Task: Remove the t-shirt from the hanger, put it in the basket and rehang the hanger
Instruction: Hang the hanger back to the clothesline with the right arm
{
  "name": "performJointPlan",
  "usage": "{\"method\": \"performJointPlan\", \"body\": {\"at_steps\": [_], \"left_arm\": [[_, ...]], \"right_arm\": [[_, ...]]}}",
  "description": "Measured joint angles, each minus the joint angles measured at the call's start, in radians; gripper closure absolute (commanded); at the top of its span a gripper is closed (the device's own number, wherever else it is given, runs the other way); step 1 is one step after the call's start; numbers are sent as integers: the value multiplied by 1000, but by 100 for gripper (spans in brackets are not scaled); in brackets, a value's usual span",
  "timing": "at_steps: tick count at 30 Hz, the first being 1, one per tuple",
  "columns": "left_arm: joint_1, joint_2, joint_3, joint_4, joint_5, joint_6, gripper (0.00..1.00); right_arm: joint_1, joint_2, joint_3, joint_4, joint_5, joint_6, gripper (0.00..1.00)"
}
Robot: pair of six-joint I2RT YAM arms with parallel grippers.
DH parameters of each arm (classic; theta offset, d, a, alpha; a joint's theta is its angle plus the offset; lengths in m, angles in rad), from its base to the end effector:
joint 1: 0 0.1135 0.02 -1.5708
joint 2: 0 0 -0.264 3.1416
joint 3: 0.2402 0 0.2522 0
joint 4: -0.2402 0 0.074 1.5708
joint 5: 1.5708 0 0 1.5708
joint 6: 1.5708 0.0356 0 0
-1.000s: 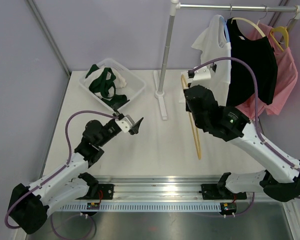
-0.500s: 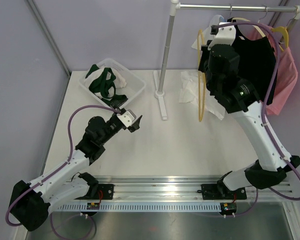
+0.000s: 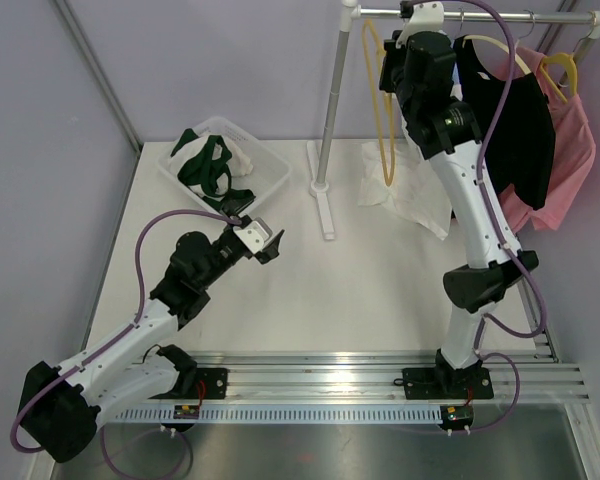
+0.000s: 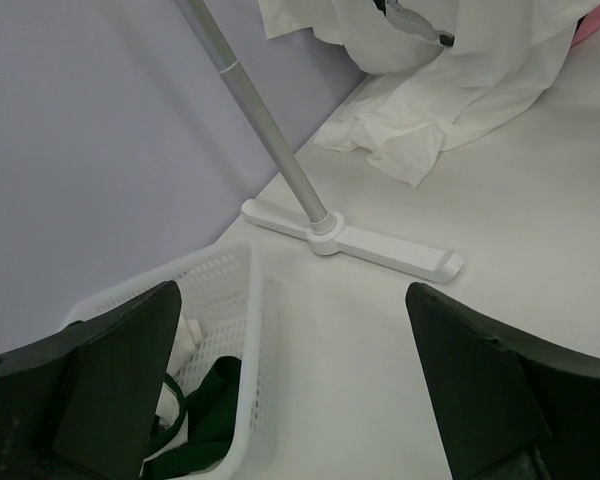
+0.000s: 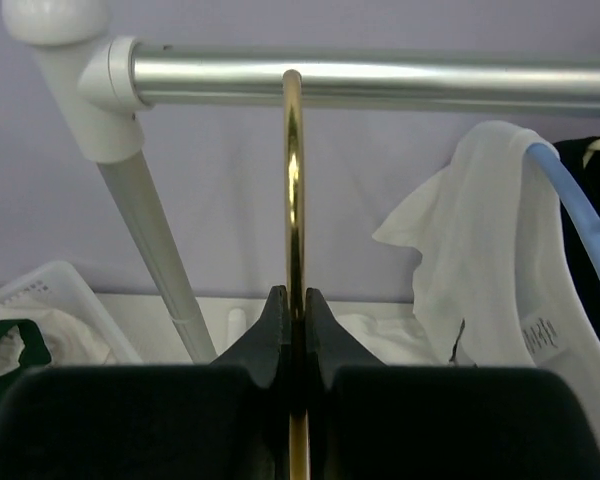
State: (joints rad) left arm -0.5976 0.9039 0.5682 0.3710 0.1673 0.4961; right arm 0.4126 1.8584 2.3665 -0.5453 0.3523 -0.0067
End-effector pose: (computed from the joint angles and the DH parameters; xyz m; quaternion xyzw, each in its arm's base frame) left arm 0.1759 -0.1269 0.3007 0.4112 0.5599 -0.0943 0.7131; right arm 0.3595 0.1439 0.5343 -0.0286 0.7188 0.0141 0.6945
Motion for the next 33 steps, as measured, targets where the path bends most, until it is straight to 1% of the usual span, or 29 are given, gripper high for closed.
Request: {"method": "performJointPlan", "body": {"at_steps": [3, 7, 12, 19, 25, 28, 33], "left_arm": [[0, 0, 0, -5, 0, 0, 1], [0, 3, 0, -9, 1, -1, 1], [0, 19, 0, -19, 1, -1, 1], [0, 21, 2, -29, 5, -8, 1], [0, 21, 7, -42, 8, -10, 1], [0, 22, 17, -43, 9, -13, 1], [0, 29, 32, -45, 11, -17, 1]], "right_arm": [[-17, 74, 77, 43, -30, 0, 100], [-23, 131, 89, 119, -36, 0, 100], [-23, 216, 164, 153, -44, -1, 100], [-23, 223, 165, 201, -67, 4, 100], [-23, 262, 270, 180, -85, 24, 100], [-26, 264, 282, 175, -92, 39, 100], [-44, 268, 283, 155, -146, 73, 100]]}}
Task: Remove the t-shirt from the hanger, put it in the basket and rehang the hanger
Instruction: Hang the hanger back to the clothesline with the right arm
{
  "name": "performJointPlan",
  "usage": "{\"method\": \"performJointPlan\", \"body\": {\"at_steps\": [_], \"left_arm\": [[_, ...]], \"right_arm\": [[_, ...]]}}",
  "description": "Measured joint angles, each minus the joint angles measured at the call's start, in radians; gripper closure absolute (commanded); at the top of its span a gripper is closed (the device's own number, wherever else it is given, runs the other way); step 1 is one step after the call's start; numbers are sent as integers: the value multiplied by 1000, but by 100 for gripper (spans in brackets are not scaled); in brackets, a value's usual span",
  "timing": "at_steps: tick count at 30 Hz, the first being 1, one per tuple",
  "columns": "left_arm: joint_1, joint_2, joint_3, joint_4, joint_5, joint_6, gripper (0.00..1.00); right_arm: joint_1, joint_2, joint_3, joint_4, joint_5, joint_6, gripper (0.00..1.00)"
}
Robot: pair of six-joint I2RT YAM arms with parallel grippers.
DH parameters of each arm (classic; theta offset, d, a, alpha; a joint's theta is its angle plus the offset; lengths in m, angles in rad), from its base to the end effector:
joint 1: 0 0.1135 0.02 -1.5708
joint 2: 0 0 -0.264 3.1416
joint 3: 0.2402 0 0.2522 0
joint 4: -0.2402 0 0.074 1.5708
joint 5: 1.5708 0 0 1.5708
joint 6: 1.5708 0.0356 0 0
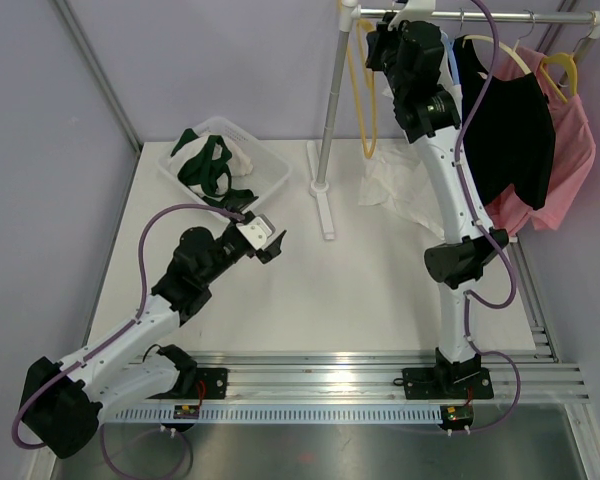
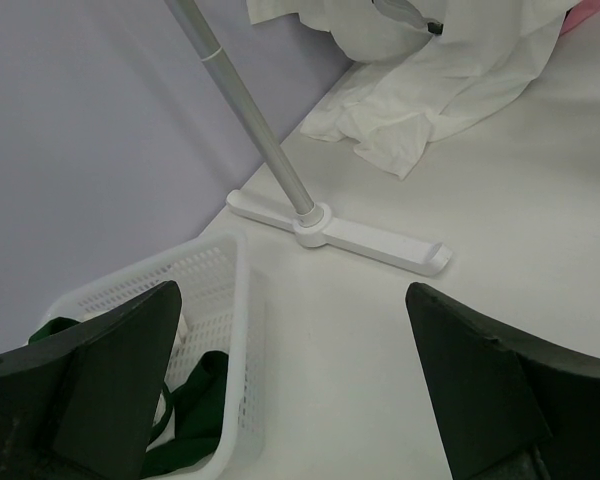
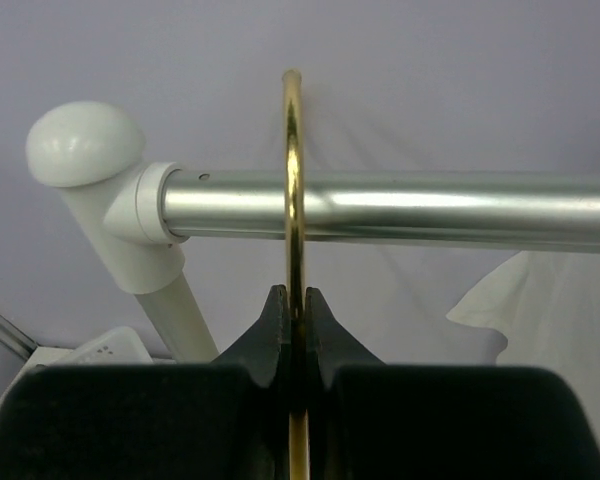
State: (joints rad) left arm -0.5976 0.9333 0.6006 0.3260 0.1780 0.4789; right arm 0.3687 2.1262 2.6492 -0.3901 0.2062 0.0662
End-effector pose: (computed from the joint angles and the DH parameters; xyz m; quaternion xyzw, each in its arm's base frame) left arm 0.1808 -0.1307 0.3016 0.4160 0.5746 -0.1046 0.6970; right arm 0.4218 0.1551 0.5266 -0.0221 0.6593 0.0953 0.7455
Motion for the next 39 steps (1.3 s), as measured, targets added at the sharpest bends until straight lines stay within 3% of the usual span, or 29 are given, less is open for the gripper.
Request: {"method": "performJointPlan", "body": {"at_steps": [11, 24, 39], "left_arm": [[0, 19, 13, -26, 5, -1, 1], [0, 25, 21, -49, 17, -1, 1], [0, 44, 28, -56, 21, -1, 1]], "right_arm": [[-31, 27, 0, -33, -122, 66, 100], [-31, 6, -43, -56, -151, 65, 100], [-20, -73, -145, -61, -200, 37, 72]]}}
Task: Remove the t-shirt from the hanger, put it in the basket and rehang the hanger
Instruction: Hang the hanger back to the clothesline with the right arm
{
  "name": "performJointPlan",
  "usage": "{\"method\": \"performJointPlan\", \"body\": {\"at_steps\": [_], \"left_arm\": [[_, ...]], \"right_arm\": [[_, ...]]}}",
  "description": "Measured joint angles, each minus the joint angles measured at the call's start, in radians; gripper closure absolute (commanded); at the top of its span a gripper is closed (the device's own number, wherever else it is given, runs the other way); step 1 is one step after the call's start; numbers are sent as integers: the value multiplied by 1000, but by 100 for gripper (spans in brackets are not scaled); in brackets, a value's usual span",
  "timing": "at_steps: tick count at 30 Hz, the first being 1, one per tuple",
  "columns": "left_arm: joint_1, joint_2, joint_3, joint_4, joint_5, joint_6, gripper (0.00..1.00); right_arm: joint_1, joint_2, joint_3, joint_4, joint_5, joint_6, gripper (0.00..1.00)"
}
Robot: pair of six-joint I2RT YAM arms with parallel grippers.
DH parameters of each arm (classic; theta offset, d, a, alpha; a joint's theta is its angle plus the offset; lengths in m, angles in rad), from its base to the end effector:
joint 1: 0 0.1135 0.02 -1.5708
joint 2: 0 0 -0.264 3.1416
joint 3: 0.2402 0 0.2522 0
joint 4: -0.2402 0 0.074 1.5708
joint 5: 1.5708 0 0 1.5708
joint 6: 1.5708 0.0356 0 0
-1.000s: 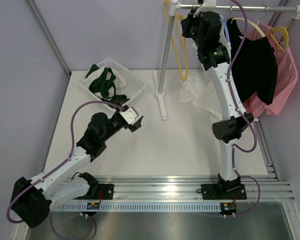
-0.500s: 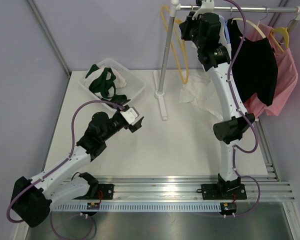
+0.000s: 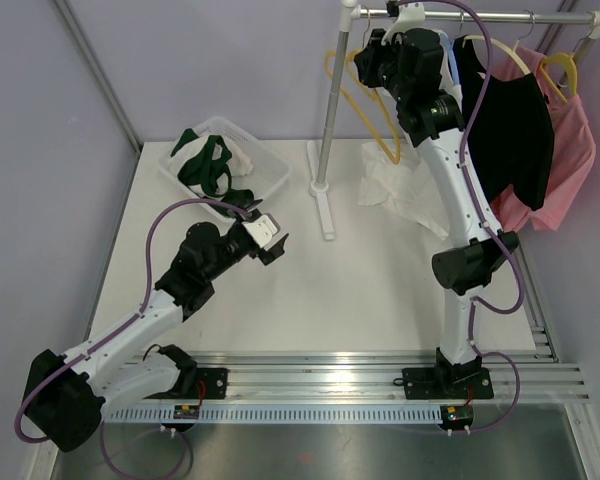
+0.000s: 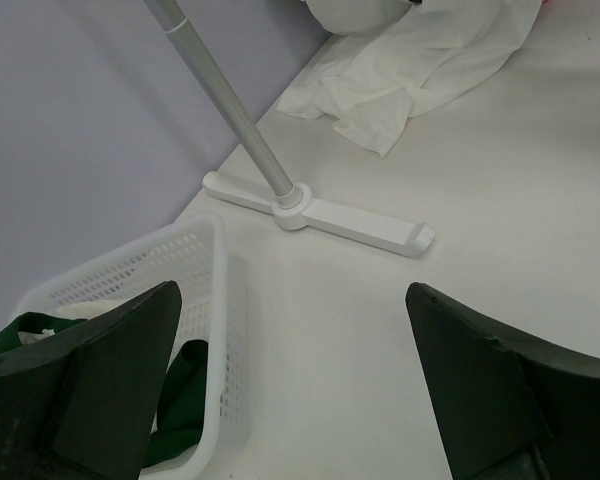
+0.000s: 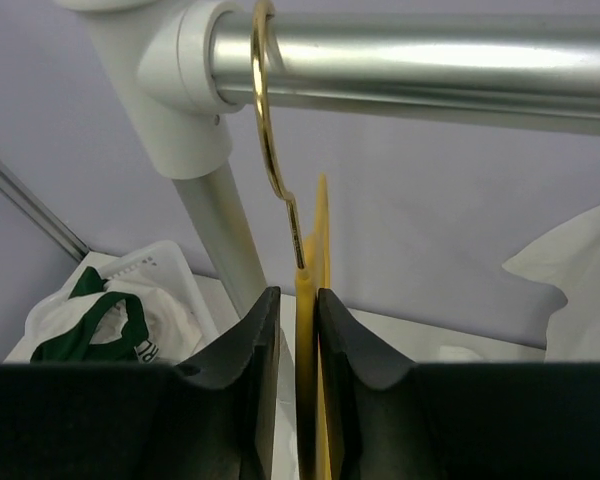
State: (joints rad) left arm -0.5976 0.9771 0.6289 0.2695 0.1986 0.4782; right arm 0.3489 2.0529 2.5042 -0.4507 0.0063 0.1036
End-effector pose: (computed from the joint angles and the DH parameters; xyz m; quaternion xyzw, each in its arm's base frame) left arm 0.1875 -0.1361 0.2966 0.4322 0.5931 -0.1130 0.6699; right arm 0.4195 0.1524 0.5083 -0.0843 0.7019 0.1565 0.6898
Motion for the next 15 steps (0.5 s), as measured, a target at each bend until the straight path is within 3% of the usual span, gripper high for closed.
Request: {"method": "performJointPlan", "body": {"at_steps": [6, 9, 10, 13, 15], "left_arm": [[0, 0, 5, 0, 2, 0, 1], [0, 2, 6, 0, 5, 0, 1], [0, 4, 6, 0, 6, 0, 1], [0, 10, 6, -5, 7, 0, 1], [0, 10, 6, -9, 7, 0, 1]], "right_arm": [[13, -19, -22, -11, 3, -20, 64], [17, -25, -25, -12, 11, -28, 53], [17, -27, -26, -12, 12, -32, 42], [19, -51, -51, -18, 32, -45, 29], [21, -71, -69, -20, 46, -53, 26]]}}
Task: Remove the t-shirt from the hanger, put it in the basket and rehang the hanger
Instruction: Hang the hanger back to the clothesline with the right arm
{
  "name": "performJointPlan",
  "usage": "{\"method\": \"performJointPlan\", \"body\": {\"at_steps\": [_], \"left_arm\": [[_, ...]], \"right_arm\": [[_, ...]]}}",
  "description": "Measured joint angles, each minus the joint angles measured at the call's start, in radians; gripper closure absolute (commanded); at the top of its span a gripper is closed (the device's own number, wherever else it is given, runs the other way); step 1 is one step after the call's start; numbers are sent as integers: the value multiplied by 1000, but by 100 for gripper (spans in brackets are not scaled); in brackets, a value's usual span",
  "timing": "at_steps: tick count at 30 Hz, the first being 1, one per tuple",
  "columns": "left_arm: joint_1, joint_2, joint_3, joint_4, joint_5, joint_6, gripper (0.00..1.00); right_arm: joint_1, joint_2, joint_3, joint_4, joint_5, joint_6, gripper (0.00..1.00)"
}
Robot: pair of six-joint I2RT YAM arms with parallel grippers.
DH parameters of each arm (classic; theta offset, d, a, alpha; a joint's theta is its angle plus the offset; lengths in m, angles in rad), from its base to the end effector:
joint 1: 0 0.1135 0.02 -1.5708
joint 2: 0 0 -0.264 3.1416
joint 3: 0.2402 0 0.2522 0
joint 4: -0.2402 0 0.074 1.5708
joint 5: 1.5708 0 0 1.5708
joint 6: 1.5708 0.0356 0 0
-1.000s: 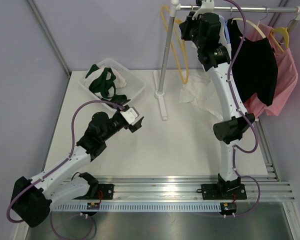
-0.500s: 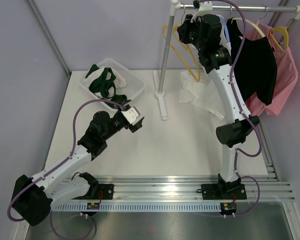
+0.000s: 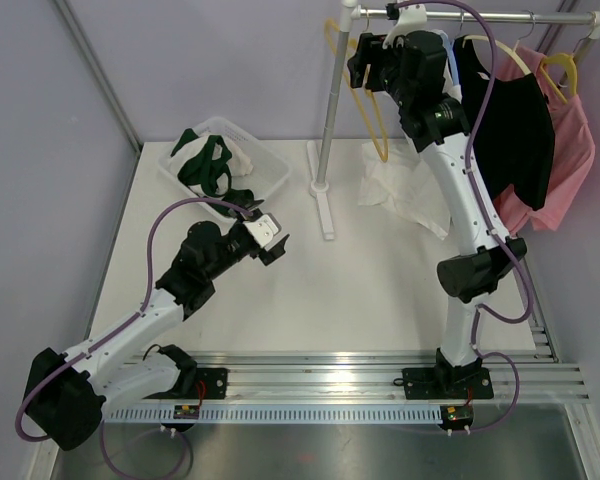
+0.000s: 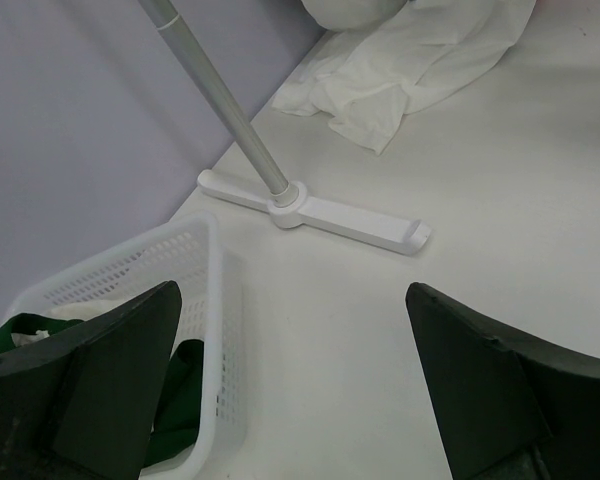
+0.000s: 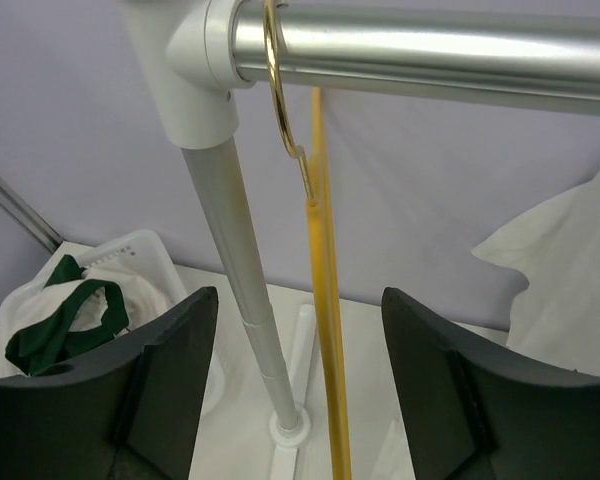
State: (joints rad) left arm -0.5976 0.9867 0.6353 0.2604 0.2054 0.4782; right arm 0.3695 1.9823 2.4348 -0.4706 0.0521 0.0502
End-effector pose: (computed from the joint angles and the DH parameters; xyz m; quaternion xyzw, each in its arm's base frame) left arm 0.1889 -0.1374 0.2959 0.4357 0.5955 -0.1156 0.6649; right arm 0.4009 0.1533 0.5145 -0.0954 0.7071 0.1277 0.6889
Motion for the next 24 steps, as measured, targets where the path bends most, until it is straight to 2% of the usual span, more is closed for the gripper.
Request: {"method": "performJointPlan", "body": {"at_steps": [7, 9, 15, 20, 24], "left_arm": [[0, 0, 0, -6, 0, 0, 1], [0, 0, 0, -6, 0, 0, 1], [0, 0, 0, -6, 1, -1, 1], [0, 0, 0, -6, 9, -2, 1], [0, 0, 0, -6, 18, -4, 1]], "right_arm": [[4, -93, -95, -2, 74, -14, 19], [4, -133, -143, 2, 95, -19, 13], [4, -255, -273, 26, 171, -30, 5], [5, -303, -262, 2, 254, -31, 7], [5, -305, -234, -16, 324, -48, 20]]}}
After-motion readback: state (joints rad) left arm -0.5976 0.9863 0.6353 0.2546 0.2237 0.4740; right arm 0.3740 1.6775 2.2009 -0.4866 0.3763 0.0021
